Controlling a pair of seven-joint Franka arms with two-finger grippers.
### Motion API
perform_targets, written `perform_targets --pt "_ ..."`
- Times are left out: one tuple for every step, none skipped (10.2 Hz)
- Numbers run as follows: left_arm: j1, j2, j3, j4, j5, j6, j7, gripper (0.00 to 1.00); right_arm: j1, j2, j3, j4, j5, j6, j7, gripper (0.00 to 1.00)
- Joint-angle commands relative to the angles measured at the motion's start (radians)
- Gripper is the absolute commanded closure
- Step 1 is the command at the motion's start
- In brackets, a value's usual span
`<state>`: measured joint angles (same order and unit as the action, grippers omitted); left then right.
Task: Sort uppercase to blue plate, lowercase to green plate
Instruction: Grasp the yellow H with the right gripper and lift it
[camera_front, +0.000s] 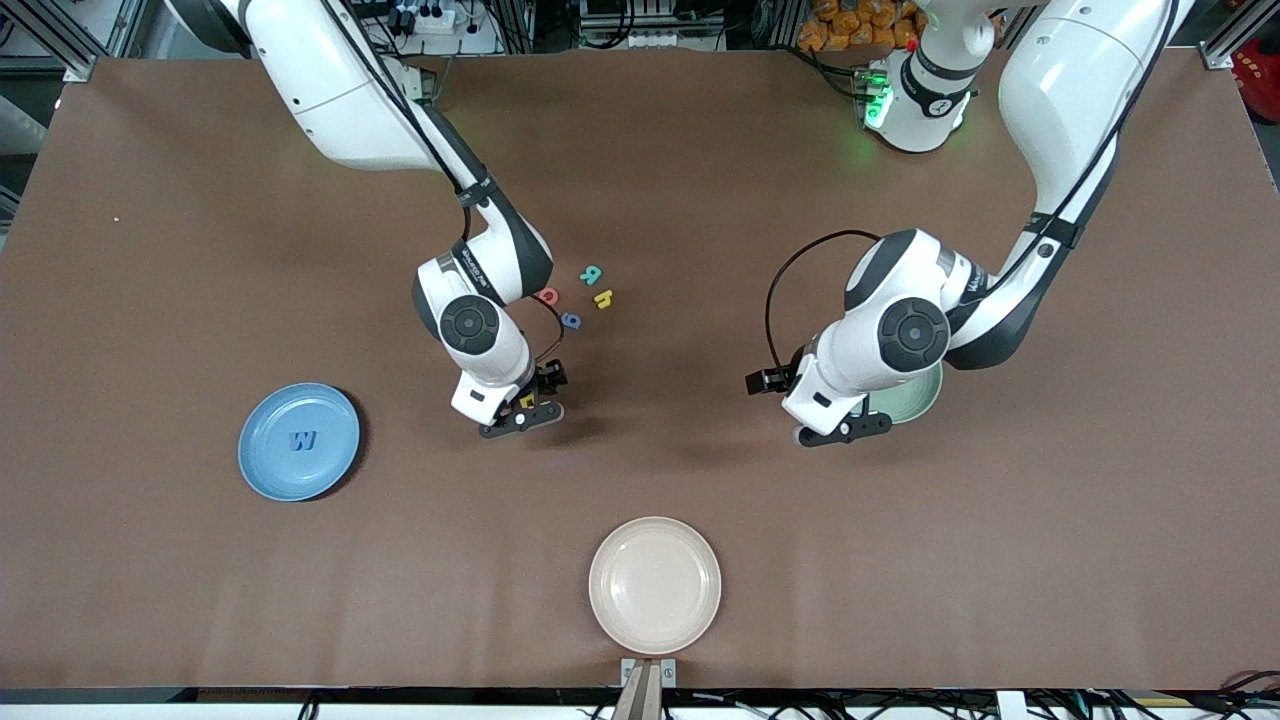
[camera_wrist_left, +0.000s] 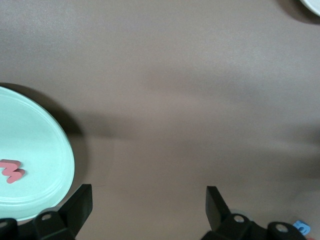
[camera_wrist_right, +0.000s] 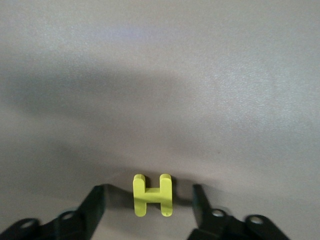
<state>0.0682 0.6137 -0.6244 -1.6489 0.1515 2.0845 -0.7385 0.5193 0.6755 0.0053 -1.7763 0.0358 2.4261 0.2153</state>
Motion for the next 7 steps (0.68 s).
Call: perform_targets --pt "-0.001 0.008 0.000 0.014 -0.009 0.005 0.001 0.00 0.002 -0.024 -0.002 -0.026 -0.013 0.011 0.024 0.95" --pt "-0.001 0.008 -0.001 0.014 -0.009 0.005 0.001 0.00 0.002 -0.024 -0.002 -0.026 -0.013 0.011 0.024 0.95" --pt "-0.001 0.008 0.000 0.012 -0.009 0.005 0.001 0.00 -0.001 -0.025 -0.002 -0.026 -0.013 0.011 0.024 0.97" --pt "-0.001 0.008 -0.001 0.012 -0.009 0.005 0.002 0.00 -0.001 -0.028 -0.002 -0.026 -0.013 0.011 0.024 0.99" --pt "-0.001 0.008 0.000 0.014 -0.009 0.005 0.001 0.00 -0.007 -0.042 -0.004 -0.025 -0.013 0.010 0.024 1.00" --pt "-0.002 0.008 -0.001 0.014 -0.009 0.005 -0.001 0.00 -0.028 -0.056 -0.005 -0.025 -0.013 0.007 0.024 1.00" --pt "-0.007 0.005 -0.001 0.015 -0.009 0.005 -0.008 0.00 -0.054 -0.071 -0.005 -0.023 -0.013 -0.001 0.024 1.00"
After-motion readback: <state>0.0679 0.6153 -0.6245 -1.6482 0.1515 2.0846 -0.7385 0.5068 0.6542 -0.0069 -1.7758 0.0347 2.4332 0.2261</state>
